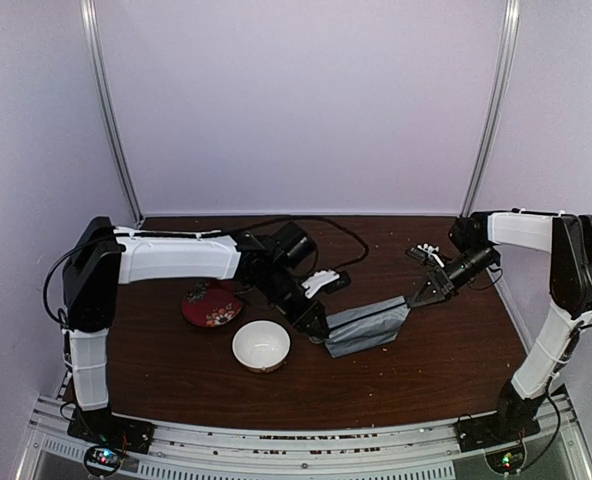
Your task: Sort the hair-cutting tools
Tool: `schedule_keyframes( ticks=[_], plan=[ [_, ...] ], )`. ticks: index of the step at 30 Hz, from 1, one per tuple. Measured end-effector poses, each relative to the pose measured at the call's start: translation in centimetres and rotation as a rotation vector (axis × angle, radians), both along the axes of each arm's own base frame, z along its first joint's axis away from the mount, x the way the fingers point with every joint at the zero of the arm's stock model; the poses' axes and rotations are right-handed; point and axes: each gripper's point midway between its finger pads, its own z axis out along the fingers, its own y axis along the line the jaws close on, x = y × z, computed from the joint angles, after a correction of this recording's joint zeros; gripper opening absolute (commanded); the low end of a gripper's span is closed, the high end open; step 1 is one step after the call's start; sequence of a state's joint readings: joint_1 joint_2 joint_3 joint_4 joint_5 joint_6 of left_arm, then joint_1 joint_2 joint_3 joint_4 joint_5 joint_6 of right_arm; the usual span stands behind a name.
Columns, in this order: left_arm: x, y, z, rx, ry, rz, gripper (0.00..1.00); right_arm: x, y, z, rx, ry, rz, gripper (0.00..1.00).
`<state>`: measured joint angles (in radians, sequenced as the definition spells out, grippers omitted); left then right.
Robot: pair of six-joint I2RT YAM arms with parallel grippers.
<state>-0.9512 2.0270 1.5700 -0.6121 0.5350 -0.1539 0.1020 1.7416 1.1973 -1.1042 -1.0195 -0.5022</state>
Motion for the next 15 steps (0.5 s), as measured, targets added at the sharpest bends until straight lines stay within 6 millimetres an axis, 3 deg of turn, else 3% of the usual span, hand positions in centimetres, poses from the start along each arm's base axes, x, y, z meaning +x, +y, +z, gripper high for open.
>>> schedule_keyframes(
  ticks=[1, 3, 7, 11, 15],
  plan=[
    [0.0, 0.1, 0.0, 0.001, -0.001, 0.002, 0.0, 0.0, 0.0, 0.0, 0.0, 0.0, -0.001, 0.02],
    [0.2, 0.2, 0.0, 0.005, -0.008, 0.009, 0.13, 0.0, 0.0, 0.0, -0.002, 0.0, -0.001, 0.13],
    [0.6, 0.7, -0.3, 0.038, -0.022, 0.033, 0.3, 0.3, -0.3, 0.0, -0.01, -0.012, -0.01, 0.23],
    [1.3, 1.9, -0.2, 0.097, -0.073, 0.06, 0.29, 0.6, -1.0, 1.1, -0.048, -0.077, -0.018, 0.33],
    [3.3, 5.0, 3.1, 0.138, -0.193, 0.112, 0.3, 1.7, -2.1, 5.5, -0.128, -0.292, -0.044, 0.45]
  ],
)
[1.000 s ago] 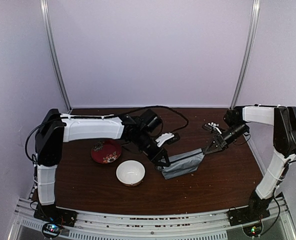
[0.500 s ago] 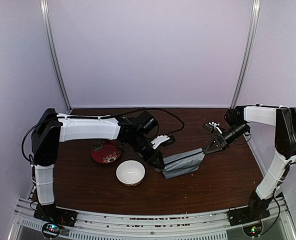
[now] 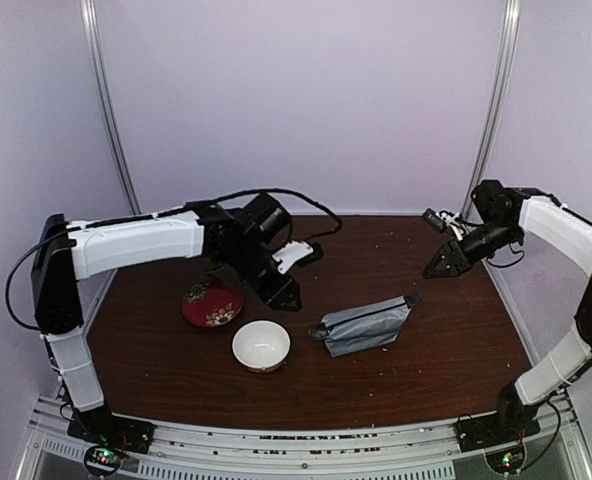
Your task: Sort the hair-cutting tools
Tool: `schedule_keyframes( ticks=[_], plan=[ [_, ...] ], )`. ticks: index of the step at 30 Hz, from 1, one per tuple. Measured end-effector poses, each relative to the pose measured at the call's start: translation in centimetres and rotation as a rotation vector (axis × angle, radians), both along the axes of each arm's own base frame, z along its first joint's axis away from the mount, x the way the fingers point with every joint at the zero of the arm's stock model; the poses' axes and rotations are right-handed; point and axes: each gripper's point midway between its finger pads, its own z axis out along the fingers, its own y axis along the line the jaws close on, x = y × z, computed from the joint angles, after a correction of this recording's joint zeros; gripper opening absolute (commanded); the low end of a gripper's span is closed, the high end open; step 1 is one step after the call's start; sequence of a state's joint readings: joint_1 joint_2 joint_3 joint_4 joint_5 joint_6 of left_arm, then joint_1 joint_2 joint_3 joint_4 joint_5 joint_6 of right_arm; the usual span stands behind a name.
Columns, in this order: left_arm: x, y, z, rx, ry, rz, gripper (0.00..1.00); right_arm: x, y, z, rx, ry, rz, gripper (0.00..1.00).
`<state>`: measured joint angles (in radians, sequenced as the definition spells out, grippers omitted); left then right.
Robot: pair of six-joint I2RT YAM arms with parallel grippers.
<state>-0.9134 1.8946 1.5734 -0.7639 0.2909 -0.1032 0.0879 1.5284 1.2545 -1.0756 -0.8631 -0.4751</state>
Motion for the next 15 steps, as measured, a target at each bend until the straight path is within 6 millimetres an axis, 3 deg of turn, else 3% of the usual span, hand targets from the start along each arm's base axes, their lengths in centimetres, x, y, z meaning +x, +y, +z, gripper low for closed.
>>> schedule_keyframes(
  ticks=[2, 3, 4, 5, 8, 10, 12, 13, 15],
  plan=[
    [1.7, 2.2, 2.9, 0.001, -0.084, 0.048, 0.31, 0.9, -0.8, 3.4, -0.046, -0.15, -0.025, 0.57],
    [2.8, 3.5, 4.7, -0.004, -0.139, 0.08, 0.32, 1.3, -1.1, 5.0, -0.061, -0.212, -0.043, 0.72],
    [3.9, 5.1, 6.6, -0.004, -0.2, 0.121, 0.32, 1.9, -1.6, 6.8, -0.085, -0.298, -0.068, 0.95],
    [4.7, 6.4, 8.0, -0.003, -0.247, 0.154, 0.32, 2.2, -2.0, 8.3, -0.098, -0.355, -0.102, 0.99],
    [7.3, 11.5, 13.3, 0.002, -0.43, 0.288, 0.39, 3.7, -3.9, 11.8, -0.155, -0.53, -0.258, 1.0],
    [8.3, 15.1, 16.1, 0.011, -0.56, 0.391, 0.58, 4.6, -5.0, 12.6, -0.165, -0.595, -0.35, 1.0],
    [8.5, 17.8, 17.2, 0.02, -0.652, 0.468, 0.78, 5.4, -5.5, 12.1, -0.153, -0.609, -0.43, 1.0],
    [8.5, 19.6, 17.3, 0.019, -0.695, 0.523, 0.94, 5.9, -5.8, 11.4, -0.14, -0.603, -0.477, 1.0],
    [8.4, 22.6, 16.3, 0.035, -0.764, 0.619, 0.98, 7.0, -6.4, 9.3, -0.125, -0.566, -0.564, 1.0]
  ],
)
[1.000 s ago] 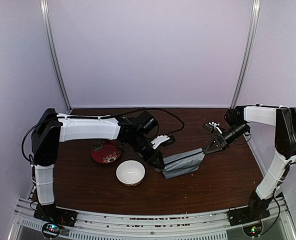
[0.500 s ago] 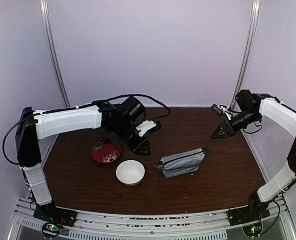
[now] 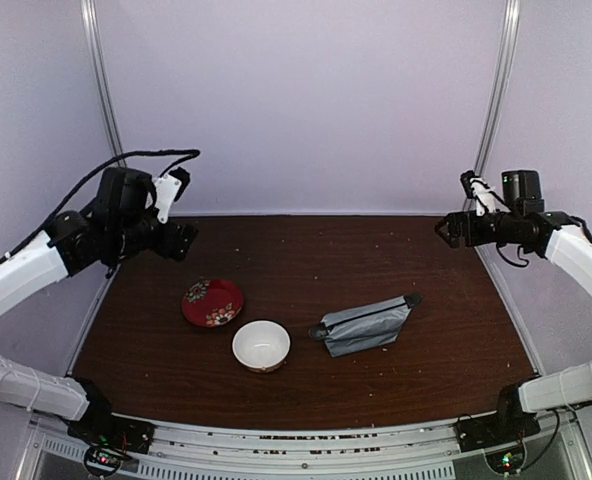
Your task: Sort the hair-cutting tools
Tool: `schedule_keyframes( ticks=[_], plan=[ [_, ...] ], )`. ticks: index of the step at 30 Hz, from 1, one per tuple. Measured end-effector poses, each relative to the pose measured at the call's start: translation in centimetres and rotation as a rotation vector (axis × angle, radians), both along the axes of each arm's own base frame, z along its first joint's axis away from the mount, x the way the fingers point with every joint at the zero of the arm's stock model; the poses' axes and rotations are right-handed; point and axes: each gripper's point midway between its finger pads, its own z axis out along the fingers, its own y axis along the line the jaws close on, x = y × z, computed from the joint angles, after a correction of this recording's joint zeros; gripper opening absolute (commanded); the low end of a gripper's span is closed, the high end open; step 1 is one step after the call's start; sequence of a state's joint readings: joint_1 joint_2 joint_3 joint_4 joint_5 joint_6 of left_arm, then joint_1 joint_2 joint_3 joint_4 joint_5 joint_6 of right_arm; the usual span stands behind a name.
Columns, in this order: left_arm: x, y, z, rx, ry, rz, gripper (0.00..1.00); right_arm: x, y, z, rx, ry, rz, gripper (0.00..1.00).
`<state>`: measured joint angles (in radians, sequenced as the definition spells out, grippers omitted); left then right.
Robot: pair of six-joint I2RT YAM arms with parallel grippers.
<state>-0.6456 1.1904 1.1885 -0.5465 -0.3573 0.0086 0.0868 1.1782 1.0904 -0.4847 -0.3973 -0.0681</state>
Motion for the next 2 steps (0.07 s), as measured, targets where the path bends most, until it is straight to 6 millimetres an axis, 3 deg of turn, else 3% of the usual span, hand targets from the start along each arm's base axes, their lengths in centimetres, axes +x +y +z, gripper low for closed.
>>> schedule_keyframes(
  ticks=[2],
  plan=[
    [0.2, 2.8, -1.8, -0.008, -0.065, 0.1, 0.98, 0.8, -0.6, -2.7, 0.022, 0.047, -0.066, 1.0]
  ],
)
